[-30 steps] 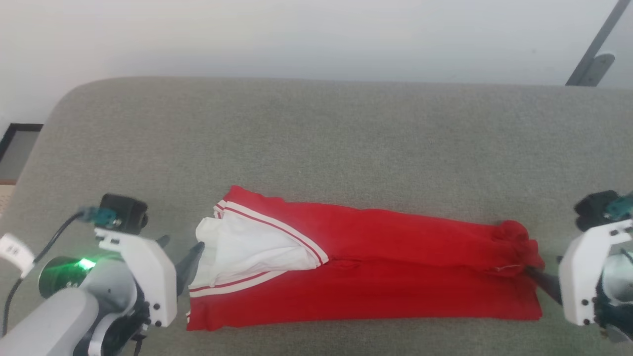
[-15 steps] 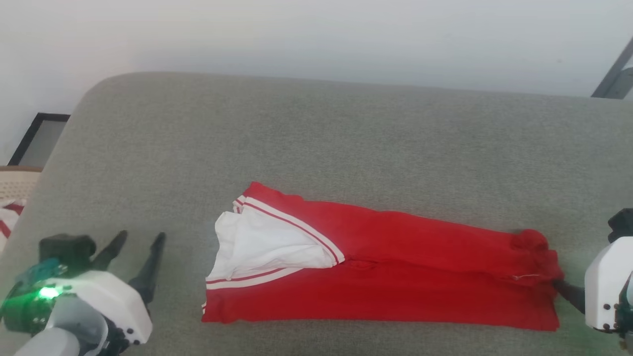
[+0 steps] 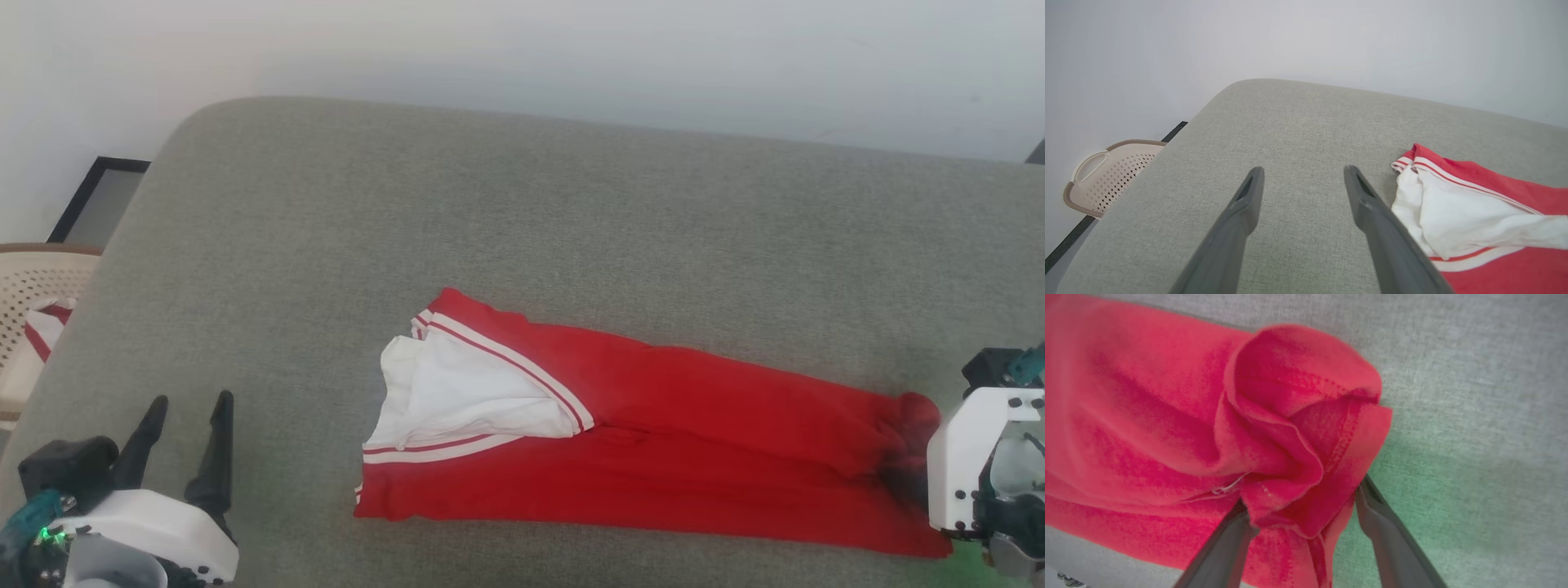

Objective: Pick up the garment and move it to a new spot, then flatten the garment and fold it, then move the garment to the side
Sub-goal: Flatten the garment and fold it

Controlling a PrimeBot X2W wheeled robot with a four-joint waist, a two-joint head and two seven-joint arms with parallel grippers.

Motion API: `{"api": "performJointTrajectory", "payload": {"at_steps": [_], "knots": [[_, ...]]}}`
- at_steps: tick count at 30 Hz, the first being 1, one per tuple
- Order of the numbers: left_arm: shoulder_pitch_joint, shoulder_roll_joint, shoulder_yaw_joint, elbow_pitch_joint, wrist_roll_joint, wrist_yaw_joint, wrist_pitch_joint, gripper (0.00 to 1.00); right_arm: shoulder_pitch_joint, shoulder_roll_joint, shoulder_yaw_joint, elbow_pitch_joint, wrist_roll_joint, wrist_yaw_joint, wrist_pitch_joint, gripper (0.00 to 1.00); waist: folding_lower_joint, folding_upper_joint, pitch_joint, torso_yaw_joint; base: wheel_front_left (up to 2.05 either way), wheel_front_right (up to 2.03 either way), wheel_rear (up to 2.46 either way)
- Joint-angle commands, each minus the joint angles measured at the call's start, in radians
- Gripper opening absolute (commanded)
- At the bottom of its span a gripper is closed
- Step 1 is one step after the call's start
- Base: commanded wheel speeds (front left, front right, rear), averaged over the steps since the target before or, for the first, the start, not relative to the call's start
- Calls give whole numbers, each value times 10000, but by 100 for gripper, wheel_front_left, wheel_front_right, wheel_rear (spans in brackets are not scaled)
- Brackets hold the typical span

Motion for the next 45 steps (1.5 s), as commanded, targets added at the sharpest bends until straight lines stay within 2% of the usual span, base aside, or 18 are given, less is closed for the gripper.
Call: {"api": "performJointTrajectory", "payload": {"at_steps": [1, 3, 10, 15, 25, 35, 40, 45], "knots": [[170, -192, 171, 56, 11, -74, -109, 100, -42, 120, 328, 331, 146, -2, -144, 75, 0, -1, 18, 74, 0, 0, 0], [280, -355, 376, 171, 132, -141, -162, 100, -72, 121, 608, 655, 277, -2, -365, 0, 0, -1, 10, 132, 0, 0, 0], [670, -1110, 1461, 174, 818, -564, -194, 100, -220, -69, 1053, 1532, 802, -5, -975, 0, 0, -1, -48, 239, 0, 0, 0], [946, -1530, 2157, 138, 1471, -970, -198, 100, -464, -326, 1279, 1603, 1093, -10, -1308, 0, 0, -1, -64, 174, 0, 0, 0], [1165, -2165, 2978, 129, 2264, -1550, -200, 100, -843, -1299, 1130, 1753, 1305, -16, -1912, 0, 0, -1, -184, -208, 0, 0, 0], [910, -2739, 3456, 413, 2854, -2175, -201, 100, -1401, -2458, 547, 2897, 724, -11, -2484, 0, 0, -1, -225, -811, 0, 0, 0], [813, -2930, 3602, 538, 3068, -2400, -200, 100, -1497, -2471, 930, 2669, 964, -11, -2584, 0, 0, -1, -316, -998, 0, 0, 0], [922, -3092, 3751, 634, 3180, -2539, -200, 100, -1094, -2136, 1582, 1311, 2127, -7, -2396, 0, 0, -1, -503, -1073, 0, 0, 0]]}}
